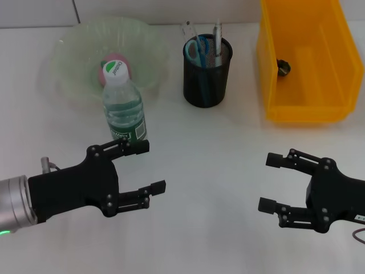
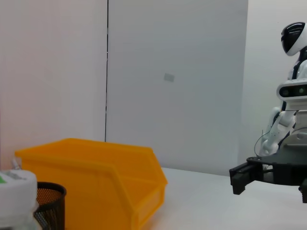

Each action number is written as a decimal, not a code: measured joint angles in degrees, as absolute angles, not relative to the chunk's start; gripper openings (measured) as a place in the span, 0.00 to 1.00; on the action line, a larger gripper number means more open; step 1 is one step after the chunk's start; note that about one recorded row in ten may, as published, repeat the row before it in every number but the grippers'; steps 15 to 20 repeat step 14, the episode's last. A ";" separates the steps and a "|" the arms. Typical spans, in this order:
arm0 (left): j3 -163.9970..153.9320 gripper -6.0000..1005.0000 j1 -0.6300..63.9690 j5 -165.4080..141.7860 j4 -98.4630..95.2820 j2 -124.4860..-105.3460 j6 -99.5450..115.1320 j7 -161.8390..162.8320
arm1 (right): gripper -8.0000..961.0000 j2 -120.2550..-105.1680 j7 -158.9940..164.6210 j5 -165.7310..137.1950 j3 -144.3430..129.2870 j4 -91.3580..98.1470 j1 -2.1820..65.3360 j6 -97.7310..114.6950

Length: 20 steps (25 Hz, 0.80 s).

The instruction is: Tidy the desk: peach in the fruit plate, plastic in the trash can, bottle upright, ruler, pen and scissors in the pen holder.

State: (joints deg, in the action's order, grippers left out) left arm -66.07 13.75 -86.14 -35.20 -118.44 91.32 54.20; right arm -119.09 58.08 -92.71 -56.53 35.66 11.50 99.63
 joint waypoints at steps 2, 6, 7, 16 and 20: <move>-66.08 0.80 13.74 -86.13 -34.73 -118.46 91.34 54.10 | 0.88 -119.09 58.07 -92.68 -56.20 35.64 11.50 99.36; -66.07 0.80 13.93 -86.03 -33.38 -118.52 91.38 52.86 | 0.88 -119.09 58.27 -92.69 -55.78 35.62 11.66 98.89; -66.09 0.80 13.96 -85.97 -33.38 -118.54 91.38 52.77 | 0.88 -119.09 58.27 -92.70 -55.76 35.61 11.68 98.80; -66.09 0.80 13.95 -85.82 -33.38 -118.56 91.45 52.74 | 0.88 -119.18 58.31 -92.72 -55.71 35.60 12.01 97.44; -66.09 0.80 13.95 -85.82 -33.38 -118.56 91.45 52.74 | 0.88 -119.18 58.31 -92.72 -55.71 35.60 12.01 97.44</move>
